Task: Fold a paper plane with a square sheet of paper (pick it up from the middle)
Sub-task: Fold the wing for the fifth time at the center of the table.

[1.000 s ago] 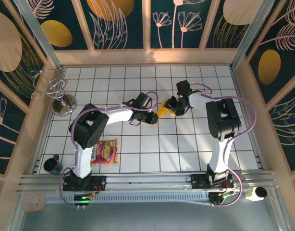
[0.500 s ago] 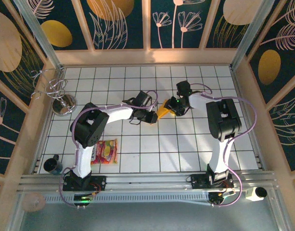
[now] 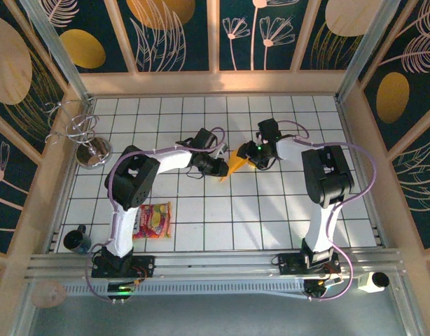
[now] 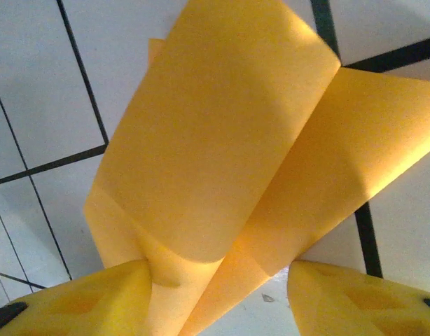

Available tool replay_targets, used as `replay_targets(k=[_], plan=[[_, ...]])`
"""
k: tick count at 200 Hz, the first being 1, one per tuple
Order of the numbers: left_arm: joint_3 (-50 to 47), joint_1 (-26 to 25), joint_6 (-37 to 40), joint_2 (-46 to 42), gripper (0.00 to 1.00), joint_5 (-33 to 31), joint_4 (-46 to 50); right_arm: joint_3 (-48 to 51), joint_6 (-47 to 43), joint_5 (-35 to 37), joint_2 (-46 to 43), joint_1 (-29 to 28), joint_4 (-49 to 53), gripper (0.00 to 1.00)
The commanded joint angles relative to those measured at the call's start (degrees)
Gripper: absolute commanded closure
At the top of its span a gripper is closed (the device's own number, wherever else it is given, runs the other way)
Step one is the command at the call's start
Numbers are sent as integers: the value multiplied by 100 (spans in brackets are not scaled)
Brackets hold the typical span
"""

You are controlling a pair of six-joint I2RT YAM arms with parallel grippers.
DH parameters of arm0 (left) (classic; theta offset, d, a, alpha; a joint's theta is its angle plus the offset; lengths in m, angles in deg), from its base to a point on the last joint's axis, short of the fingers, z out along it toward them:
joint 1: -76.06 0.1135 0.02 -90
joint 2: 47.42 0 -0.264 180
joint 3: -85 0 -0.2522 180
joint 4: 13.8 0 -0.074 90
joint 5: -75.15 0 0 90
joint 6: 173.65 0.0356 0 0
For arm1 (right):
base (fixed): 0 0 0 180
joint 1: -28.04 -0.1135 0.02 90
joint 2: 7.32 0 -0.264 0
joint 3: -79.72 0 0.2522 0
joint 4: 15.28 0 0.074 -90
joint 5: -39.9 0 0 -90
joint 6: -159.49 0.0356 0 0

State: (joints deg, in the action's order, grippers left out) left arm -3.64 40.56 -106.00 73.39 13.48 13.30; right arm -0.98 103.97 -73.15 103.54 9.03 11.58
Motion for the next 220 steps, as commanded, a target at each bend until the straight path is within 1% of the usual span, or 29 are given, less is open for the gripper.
replay_targets(k=[1,15,39,56,68,88,163,189,220], plan=[[114,-37,-52,267,81,162,239,136,-618,218,233,-89,-228,36],[130,-39,-59,291,81,155,246,52,-736,391,346,-159,-19,34],[141,-36,-82,328,81,178,248,-53,-717,609,559,-224,209,35],[125,-35,-94,320,81,180,248,-160,-644,945,664,-253,415,39],[106,-27,-102,298,81,164,239,-202,-547,1146,728,-246,501,44],[84,-18,-124,254,80,125,224,-218,-411,1297,761,-236,574,50],[-154,88,-297,162,77,344,-85,58,-144,1268,637,-251,310,63],[-232,129,-348,118,76,396,-189,75,-104,1274,630,-245,298,66],[-281,162,-417,126,77,400,-271,93,-82,1276,620,-255,276,66]])
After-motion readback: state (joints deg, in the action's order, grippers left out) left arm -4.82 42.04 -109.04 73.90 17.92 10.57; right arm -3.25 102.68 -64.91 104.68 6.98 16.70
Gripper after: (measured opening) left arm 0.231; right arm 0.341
